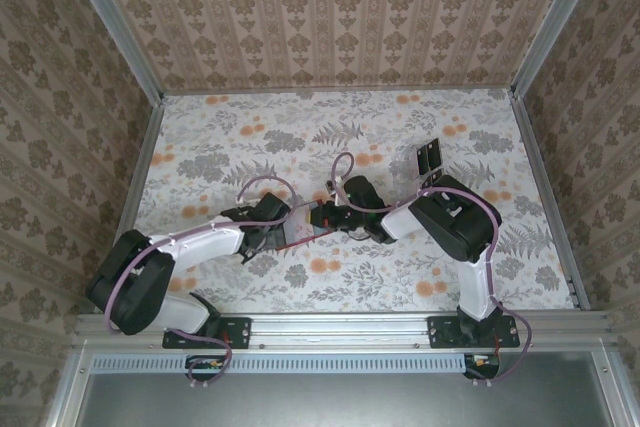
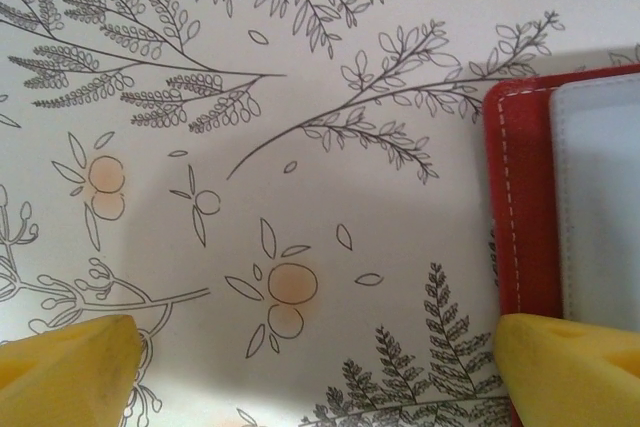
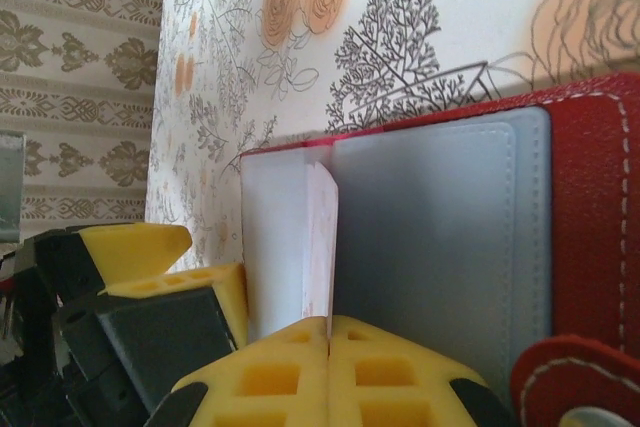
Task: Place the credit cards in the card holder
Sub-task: Insert the credit card into the card slot.
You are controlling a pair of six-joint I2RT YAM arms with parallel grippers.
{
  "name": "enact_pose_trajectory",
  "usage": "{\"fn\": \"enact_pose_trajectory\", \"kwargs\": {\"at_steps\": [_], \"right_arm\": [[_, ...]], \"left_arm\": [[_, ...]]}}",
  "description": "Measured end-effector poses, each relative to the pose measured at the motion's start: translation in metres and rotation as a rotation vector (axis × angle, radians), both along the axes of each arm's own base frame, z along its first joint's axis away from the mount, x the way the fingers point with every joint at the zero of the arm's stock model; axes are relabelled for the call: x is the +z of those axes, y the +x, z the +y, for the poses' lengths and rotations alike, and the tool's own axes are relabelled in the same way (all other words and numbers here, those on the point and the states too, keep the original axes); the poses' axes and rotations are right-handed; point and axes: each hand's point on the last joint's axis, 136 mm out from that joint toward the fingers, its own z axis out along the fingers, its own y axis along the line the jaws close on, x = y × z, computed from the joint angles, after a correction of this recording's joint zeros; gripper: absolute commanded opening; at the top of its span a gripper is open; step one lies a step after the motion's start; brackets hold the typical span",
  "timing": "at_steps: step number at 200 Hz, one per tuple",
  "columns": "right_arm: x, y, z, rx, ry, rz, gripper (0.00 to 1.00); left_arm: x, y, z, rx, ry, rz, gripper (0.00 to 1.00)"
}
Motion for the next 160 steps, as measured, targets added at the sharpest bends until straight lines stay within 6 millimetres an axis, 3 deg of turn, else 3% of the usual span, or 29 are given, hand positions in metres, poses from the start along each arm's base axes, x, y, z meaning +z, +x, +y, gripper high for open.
{"fn": "enact_pose_trajectory", "kwargs": {"at_steps": [160], "right_arm": [[-0.001, 0.0, 0.009, 0.038, 0.021, 0.022, 0.0]], "left_arm": [[-0.002, 0.003, 0.003, 0.017, -0.004, 0.001, 1.0]]}}
